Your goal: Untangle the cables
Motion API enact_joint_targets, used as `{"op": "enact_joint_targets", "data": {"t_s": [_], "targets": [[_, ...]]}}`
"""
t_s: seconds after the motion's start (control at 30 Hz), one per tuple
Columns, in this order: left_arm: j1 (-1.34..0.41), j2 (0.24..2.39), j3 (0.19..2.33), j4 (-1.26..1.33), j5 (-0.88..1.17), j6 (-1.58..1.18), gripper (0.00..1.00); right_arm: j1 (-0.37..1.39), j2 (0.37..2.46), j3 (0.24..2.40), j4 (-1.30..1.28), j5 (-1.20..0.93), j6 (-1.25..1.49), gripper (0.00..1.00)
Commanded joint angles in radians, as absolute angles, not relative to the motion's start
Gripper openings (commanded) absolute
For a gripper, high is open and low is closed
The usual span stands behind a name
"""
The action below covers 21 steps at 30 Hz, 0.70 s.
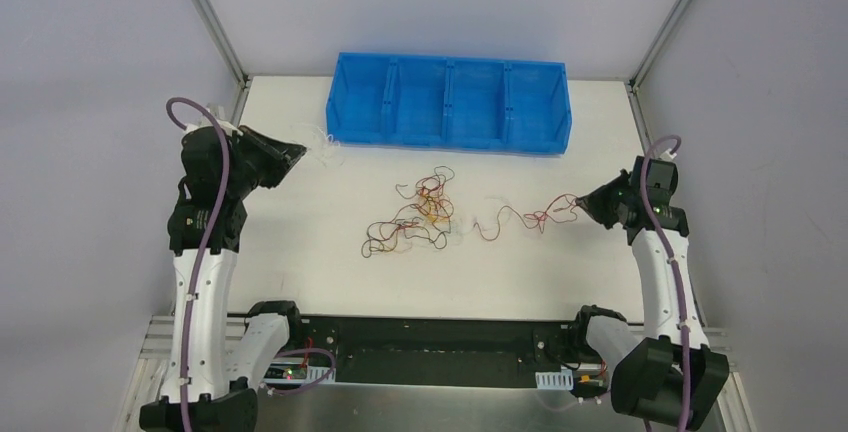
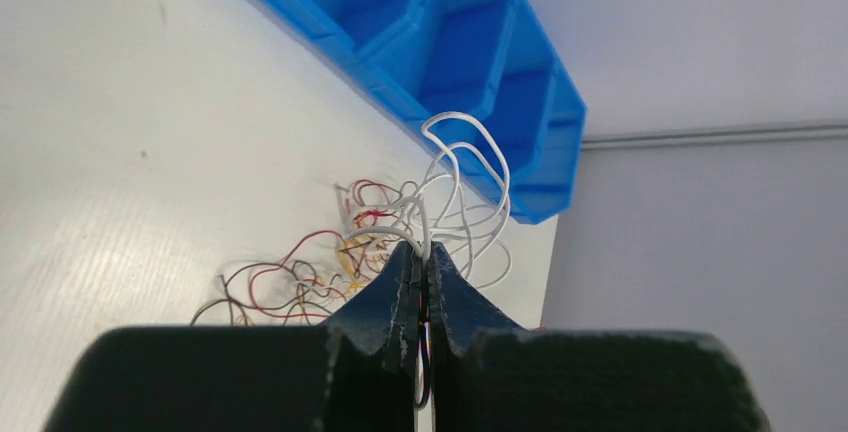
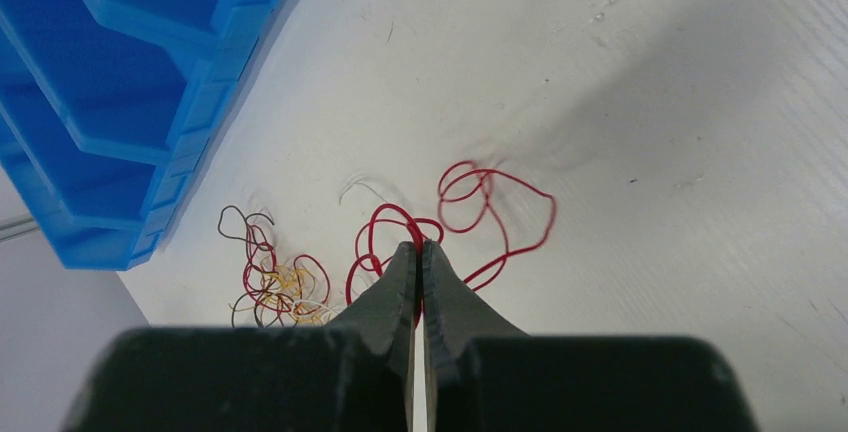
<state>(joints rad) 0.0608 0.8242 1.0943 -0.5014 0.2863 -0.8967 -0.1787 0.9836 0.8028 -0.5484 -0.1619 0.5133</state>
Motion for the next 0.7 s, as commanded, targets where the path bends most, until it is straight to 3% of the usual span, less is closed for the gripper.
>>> {"op": "enact_joint_targets", "data": {"t_s": [0.0, 0.23, 0.5, 0.53, 0.6, 0.67], "targets": [[0.115, 0.857, 1.085, -0.573, 0.299, -0.865, 0.00, -0.207, 0.958, 0.820, -0.568, -0.264, 0.467, 0.00], [0.122, 0.954, 0.960, -0.523, 0.470, -0.799, 0.00, -0.201, 0.981, 0.846, -0.418, -0.631, 0.534, 0.00], [0.113, 1.001, 0.913, -0.353, 0.678, -0.818, 0.00, -0.033, 1.122, 0.950, -0.516, -0.554, 0.470, 0.00], [0.109, 1.018, 0.926, -0.349, 0.705, -0.813, 0.00, -0.008, 1.141, 0.952, -0.521, -0.537, 0.463, 0.07], [0.094, 1.045, 0.952, -0.342, 0.744, -0.804, 0.00, 0.049, 1.198, 0.976, -0.575, -0.516, 0.430, 0.39], [0.065, 1.054, 0.961, -0.328, 0.769, -0.793, 0.00, 0.104, 1.209, 0.991, -0.585, -0.493, 0.413, 0.62]]}}
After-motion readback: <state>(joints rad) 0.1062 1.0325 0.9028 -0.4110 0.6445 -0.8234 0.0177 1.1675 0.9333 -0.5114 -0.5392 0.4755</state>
